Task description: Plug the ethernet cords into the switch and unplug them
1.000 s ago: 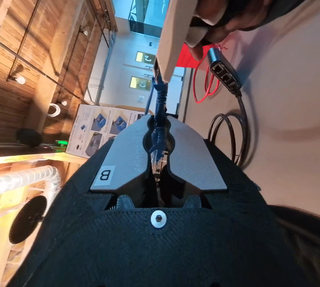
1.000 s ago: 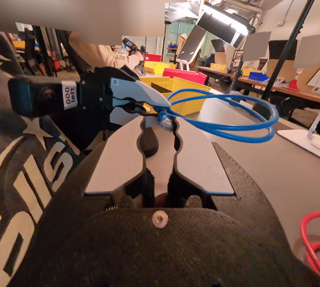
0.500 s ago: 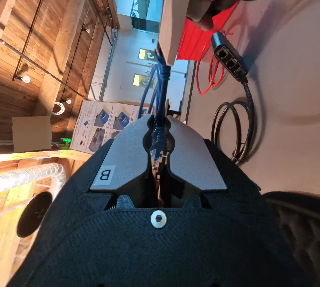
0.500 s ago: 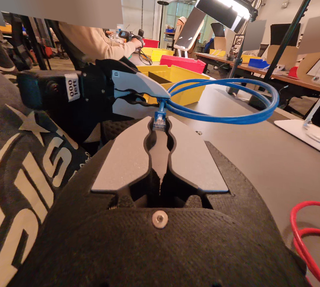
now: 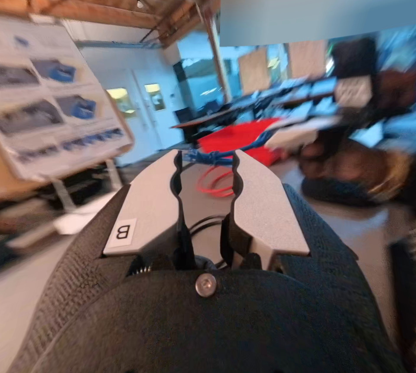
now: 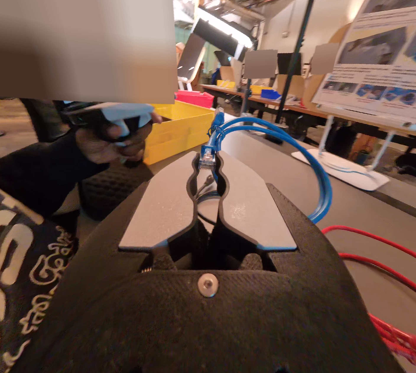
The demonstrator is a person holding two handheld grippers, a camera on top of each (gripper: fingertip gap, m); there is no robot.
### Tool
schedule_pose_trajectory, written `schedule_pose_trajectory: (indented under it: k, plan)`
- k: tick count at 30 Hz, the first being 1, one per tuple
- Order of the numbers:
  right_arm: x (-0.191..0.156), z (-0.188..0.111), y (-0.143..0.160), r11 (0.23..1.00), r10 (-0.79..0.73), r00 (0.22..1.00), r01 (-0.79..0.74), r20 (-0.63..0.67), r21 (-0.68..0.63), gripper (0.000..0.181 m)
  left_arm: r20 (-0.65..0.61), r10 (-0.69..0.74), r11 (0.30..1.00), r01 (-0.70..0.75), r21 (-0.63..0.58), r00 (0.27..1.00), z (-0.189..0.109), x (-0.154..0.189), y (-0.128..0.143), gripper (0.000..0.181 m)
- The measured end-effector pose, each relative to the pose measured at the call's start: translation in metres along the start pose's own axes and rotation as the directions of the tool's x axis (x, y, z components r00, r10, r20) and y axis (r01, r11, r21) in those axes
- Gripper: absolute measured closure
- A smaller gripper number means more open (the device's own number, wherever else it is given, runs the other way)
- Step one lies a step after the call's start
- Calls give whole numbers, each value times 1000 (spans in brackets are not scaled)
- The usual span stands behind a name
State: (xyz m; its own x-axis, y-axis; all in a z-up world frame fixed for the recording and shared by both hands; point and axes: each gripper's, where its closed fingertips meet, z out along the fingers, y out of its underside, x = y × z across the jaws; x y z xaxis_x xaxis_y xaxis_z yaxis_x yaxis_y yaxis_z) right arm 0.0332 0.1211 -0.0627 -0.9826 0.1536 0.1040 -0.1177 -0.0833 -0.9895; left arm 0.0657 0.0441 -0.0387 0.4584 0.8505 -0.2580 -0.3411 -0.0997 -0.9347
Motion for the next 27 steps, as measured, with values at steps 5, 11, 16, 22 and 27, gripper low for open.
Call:
schedule_pose_trajectory:
  k: [5, 11, 16, 22, 27]
  plan:
    - [0, -4, -19, 991, 7, 1000, -9, 14, 133, 169, -472, -692, 655, 750, -92, 547, 4, 40, -17, 142]
    - [-36, 1, -35, 956, 158, 940, -223, 304, 192, 169, -523, -642, 688, 722, -69, 561, 26, 75, -8, 147]
    - [-57, 7, -23, 957, 222, 876, -280, 428, 77, 169, -516, -610, 711, 703, -20, 602, 21, 69, -12, 152]
    - [-59, 9, -20, 966, 205, 877, -253, 434, 56, 169, -512, -579, 758, 651, -50, 635, 17, 69, -7, 159]
    - [-61, 8, -17, 972, 191, 879, -231, 437, 42, 169, -512, -572, 779, 620, -94, 640, 14, 71, -4, 161]
